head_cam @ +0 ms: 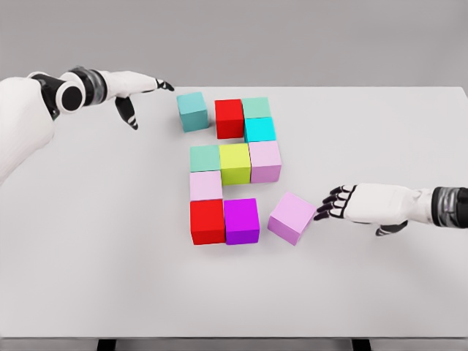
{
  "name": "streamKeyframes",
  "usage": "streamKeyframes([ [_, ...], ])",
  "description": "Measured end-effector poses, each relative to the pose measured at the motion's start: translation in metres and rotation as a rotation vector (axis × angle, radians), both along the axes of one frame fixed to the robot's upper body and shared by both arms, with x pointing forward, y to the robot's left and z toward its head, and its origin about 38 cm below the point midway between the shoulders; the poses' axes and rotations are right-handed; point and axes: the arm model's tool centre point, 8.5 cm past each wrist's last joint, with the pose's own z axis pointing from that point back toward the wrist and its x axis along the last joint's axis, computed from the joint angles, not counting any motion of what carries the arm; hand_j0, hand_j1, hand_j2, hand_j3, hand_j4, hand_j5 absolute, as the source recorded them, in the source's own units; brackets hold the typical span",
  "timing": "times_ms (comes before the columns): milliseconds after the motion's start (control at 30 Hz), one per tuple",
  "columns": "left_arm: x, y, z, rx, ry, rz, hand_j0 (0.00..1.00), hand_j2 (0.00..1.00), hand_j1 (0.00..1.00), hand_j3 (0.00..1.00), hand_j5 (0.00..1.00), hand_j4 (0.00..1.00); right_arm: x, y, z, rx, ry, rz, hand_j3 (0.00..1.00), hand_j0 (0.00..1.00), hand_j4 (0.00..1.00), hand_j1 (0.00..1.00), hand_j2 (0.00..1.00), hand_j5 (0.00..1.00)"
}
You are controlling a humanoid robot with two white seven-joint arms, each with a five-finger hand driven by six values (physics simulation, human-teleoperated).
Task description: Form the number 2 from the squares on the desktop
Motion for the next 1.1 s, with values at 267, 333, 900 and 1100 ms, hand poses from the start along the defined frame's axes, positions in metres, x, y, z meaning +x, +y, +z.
streamKeyframes([
  [267, -0.003, -0.014, -0.006, 0.031, 0.071, -0.029, 1.0, 1.0, 1.0, 1.0, 1.0, 1.0, 0.012, 0.004, 0.002, 0.014, -0.012, -0.01, 1.0, 1.0, 1.0, 1.0, 1.0, 1.0],
  [333, -0.003, -0.017, -0.005, 0.03, 0.074, -0.035, 1.0, 1.0, 1.0, 1.0, 1.0, 1.0, 0.014, 0.005, 0.002, 0.016, -0.012, -0.01, 1.0, 1.0, 1.0, 1.0, 1.0, 1.0],
  [900, -0.003, -0.024, -0.002, 0.025, 0.07, -0.054, 1.0, 1.0, 1.0, 1.0, 1.0, 1.0, 0.014, -0.006, 0.01, 0.026, 0.002, -0.029, 1.0, 1.0, 1.0, 1.0, 1.0, 1.0],
  [1100, -0.004, -0.028, -0.001, 0.021, 0.068, -0.069, 1.0, 1.0, 1.0, 1.0, 1.0, 1.0, 0.008, -0.014, 0.014, 0.011, 0.0, -0.031, 1.0, 1.0, 1.0, 1.0, 1.0, 1.0],
])
